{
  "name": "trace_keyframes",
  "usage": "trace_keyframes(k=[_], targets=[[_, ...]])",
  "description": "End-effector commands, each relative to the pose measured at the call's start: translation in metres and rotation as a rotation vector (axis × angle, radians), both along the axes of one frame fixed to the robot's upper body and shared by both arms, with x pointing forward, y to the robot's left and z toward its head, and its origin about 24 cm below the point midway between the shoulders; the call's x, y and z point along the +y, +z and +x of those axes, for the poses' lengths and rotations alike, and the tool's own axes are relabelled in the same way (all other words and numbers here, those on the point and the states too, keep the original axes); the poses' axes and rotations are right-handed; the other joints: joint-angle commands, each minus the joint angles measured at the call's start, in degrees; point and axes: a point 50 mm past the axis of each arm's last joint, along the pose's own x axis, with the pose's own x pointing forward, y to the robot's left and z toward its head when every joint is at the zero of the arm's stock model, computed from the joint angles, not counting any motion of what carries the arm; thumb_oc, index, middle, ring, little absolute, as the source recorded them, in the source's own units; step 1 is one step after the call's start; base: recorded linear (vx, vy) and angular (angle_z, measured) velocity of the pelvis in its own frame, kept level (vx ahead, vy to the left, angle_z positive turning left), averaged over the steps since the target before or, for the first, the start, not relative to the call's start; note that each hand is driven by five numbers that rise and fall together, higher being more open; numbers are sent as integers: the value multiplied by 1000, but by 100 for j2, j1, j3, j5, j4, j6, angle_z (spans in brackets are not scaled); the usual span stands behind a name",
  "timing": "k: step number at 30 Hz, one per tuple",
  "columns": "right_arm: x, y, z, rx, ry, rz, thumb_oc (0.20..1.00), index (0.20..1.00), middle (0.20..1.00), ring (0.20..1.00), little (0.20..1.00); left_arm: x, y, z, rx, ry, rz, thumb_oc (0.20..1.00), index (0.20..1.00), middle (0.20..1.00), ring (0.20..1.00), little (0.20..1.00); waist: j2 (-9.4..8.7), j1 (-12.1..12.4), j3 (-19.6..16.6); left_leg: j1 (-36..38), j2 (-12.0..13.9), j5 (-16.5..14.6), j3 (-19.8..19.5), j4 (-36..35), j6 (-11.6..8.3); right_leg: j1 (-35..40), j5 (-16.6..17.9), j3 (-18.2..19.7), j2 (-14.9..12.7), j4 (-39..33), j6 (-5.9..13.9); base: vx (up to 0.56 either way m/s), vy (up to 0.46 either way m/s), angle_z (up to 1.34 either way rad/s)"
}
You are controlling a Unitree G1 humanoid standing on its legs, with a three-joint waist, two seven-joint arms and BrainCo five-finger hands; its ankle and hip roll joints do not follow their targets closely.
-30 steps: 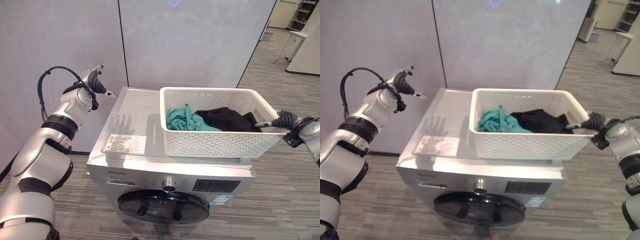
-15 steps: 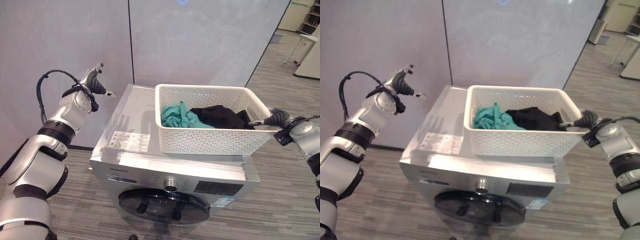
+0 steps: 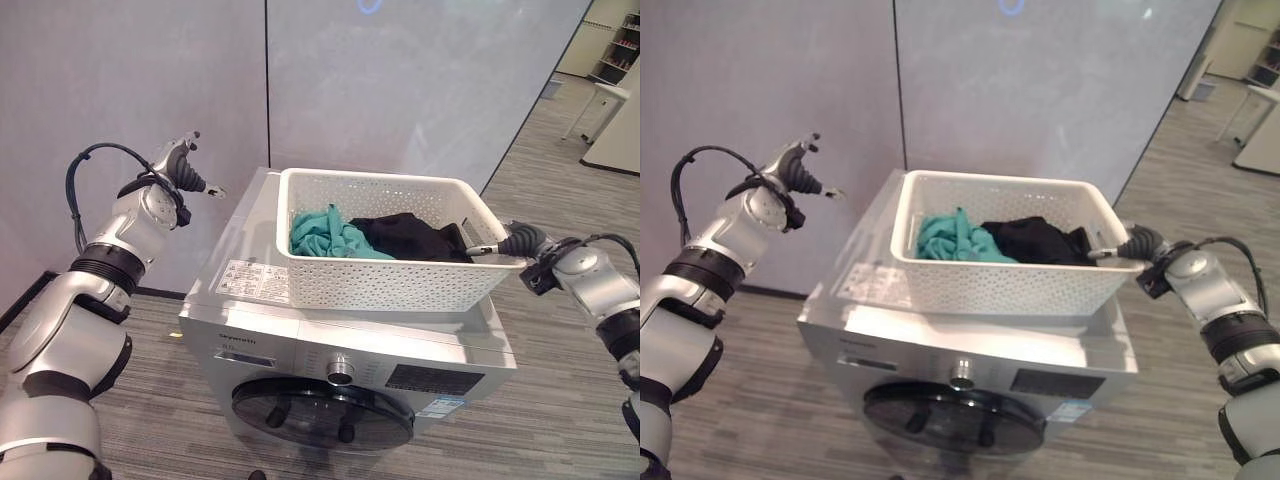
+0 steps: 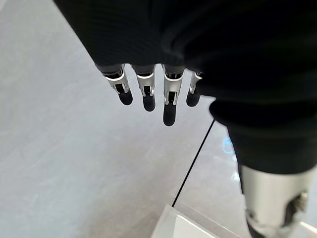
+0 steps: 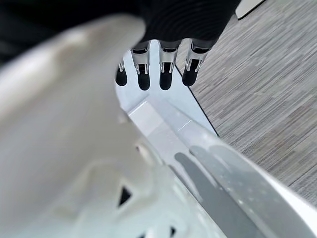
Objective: Grab the laundry basket,head to the washer,open it,put in the laundry and shut it.
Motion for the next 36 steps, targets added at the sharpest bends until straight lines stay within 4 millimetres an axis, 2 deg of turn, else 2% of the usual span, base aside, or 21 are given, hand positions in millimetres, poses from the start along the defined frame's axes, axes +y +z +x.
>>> trace_keyframes(k=[1,7,8,10,12,13,14,16,17,18,23,24,26,27,28,29,34,36], targets=[[21,-22,-8,127,163,27,1000,1000,1000,1000,1000,0,30,5,-80,8,-2,1000,1000,1000,1000,1000,260,266,284,426,485,-951,44,334,-43,-299,-576,-279,-491,467,356,0,0,0],[-11,-23,-19,143,63,-25,1000,1000,1000,1000,1000,-4,26,7,-67,-3,-8,1000,1000,1000,1000,1000,273,248,285,458,466,-980,30,348,-27,-269,-608,-318,-523,492,365,0,0,0],[-23,-19,-21,123,4,-20,1000,1000,1000,1000,1000,-3,25,7,-65,2,-10,1000,1000,1000,1000,1000,286,223,273,458,453,-981,31,337,-25,-264,-605,-315,-529,476,368,0,0,0],[-28,-18,-22,114,-21,-12,1000,1000,1000,1000,1000,-2,24,7,-62,6,-9,1000,1000,1000,1000,1000,285,221,266,463,451,-981,33,328,-25,-262,-601,-311,-530,469,370,9,11,5],[-36,-6,-20,26,-85,50,1000,1000,1000,1000,1000,4,21,6,-54,31,-9,1000,1000,1000,1000,1000,296,182,243,491,447,-985,57,295,-25,-263,-581,-284,-537,447,381,5,4,3],[-36,-6,-20,26,-85,50,1000,1000,1000,1000,1000,4,21,6,-54,30,-9,1000,1000,1000,1000,1000,295,184,245,494,447,-985,59,294,-25,-262,-580,-282,-536,446,381,0,0,0],[-37,7,-14,-45,-107,79,1000,1000,1000,1000,1000,8,19,5,-50,47,-10,1000,1000,1000,1000,1000,306,168,220,517,440,-996,77,279,-21,-253,-569,-264,-537,418,385,0,0,0],[-34,19,-7,-105,-110,103,1000,1000,1000,1000,1000,11,18,4,-50,54,-18,1000,1000,1000,1000,1000,312,168,204,549,441,-1006,106,266,-18,-251,-554,-239,-535,395,386,0,0,0],[-34,20,-7,-105,-109,102,1000,1000,1000,1000,1000,11,18,4,-50,55,-18,1000,1000,1000,1000,1000,315,166,207,553,442,-1006,109,265,-18,-249,-553,-236,-535,394,386,0,0,0],[-28,36,2,-190,-111,154,1000,1000,1000,1000,1000,13,16,4,-49,63,-29,1000,1000,1000,1000,1000,321,161,190,582,441,-1018,139,257,-14,-244,-541,-202,-530,378,387,0,0,0],[-20,79,22,-349,-124,212,1000,1000,1000,1000,1000,13,13,5,-42,78,-40,1000,1000,1000,1000,1000,313,174,173,616,434,-1040,201,250,-11,-233,-530,-162,-535,374,404,10,21,-8],[-18,93,27,-384,-132,202,1000,1000,1000,1000,1000,11,14,6,-43,78,-41,1000,1000,1000,1000,1000,305,180,163,618,430,-1045,209,245,-11,-239,-530,-159,-534,377,408,2,18,-5],[-18,100,30,-399,-137,200,1000,1000,1000,1000,1000,10,14,7,-43,78,-40,1000,1000,1000,1000,1000,302,186,156,619,430,-1047,209,247,-9,-235,-529,-154,-532,376,409,0,0,0],[-15,111,34,-433,-141,218,1000,1000,1000,1000,1000,9,14,8,-43,80,-44,1000,1000,1000,1000,1000,293,193,151,620,430,-1054,218,255,-4,-236,-527,-155,-533,378,408,0,0,0],[-15,112,34,-433,-140,218,1000,1000,1000,1000,1000,9,14,8,-43,80,-45,1000,1000,1000,1000,1000,297,189,154,619,430,-1055,218,257,-3,-236,-527,-154,-533,379,408,0,0,0],[-16,128,34,-504,-163,269,1000,1000,1000,1000,1000,9,12,8,-45,90,-53,1000,1000,1000,1000,1000,281,192,139,623,434,-1063,218,257,-5,-231,-527,-147,-530,372,409,0,0,0],[-21,140,27,-615,-182,342,1000,1000,1000,1000,1000,12,17,5,-98,81,-78,1000,1000,1000,1000,1000,264,178,145,574,412,-1041,238,263,-6,-268,-481,-141,-538,333,405,0,0,0],[-30,133,13,-662,-194,357,1000,1000,1000,1000,1000,17,24,-7,-175,41,-79,1000,1000,1000,1000,1000,262,180,140,561,412,-1050,259,249,-8,-274,-451,-145,-521,256,397,7,-17,-1]])
